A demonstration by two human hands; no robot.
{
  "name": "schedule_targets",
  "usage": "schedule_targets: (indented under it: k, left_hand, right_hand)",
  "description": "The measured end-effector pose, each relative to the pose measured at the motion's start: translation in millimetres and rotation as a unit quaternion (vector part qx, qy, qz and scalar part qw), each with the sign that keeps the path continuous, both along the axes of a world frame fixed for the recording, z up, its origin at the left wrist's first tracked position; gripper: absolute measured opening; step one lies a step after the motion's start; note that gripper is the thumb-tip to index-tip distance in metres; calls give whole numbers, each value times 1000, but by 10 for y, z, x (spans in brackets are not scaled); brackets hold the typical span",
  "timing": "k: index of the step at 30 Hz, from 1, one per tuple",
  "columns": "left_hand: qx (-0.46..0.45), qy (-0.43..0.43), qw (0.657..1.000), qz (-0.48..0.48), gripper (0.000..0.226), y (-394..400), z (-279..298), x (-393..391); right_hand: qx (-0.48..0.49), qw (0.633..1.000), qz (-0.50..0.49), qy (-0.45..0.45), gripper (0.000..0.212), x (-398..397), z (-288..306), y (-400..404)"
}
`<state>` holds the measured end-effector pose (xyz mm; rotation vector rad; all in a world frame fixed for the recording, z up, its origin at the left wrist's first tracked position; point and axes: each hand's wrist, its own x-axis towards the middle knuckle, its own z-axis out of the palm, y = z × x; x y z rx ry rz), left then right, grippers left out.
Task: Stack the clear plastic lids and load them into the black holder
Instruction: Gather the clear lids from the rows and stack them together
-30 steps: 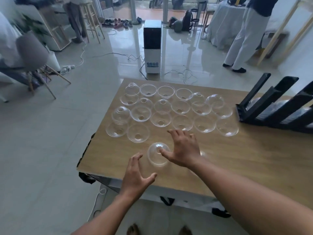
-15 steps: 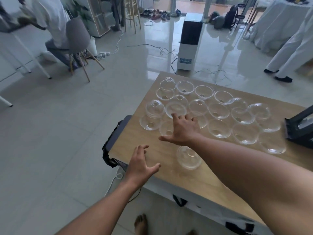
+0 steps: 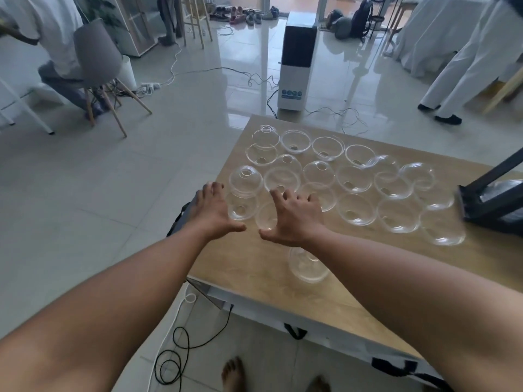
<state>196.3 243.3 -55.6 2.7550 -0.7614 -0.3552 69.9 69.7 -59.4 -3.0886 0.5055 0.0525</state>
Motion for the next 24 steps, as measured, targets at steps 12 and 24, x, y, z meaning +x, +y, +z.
schedule_targets:
  k: [12,24]
  left_hand:
    - [81,21,996,-3,141,-510,-60,91]
    - [45,-50,994,-84,109,-664,175,-178]
  right_hand:
    - [138,980,-119,-79,89,-888,431,-558]
    - [334,861,-245,-295,79,-2240,544,-952]
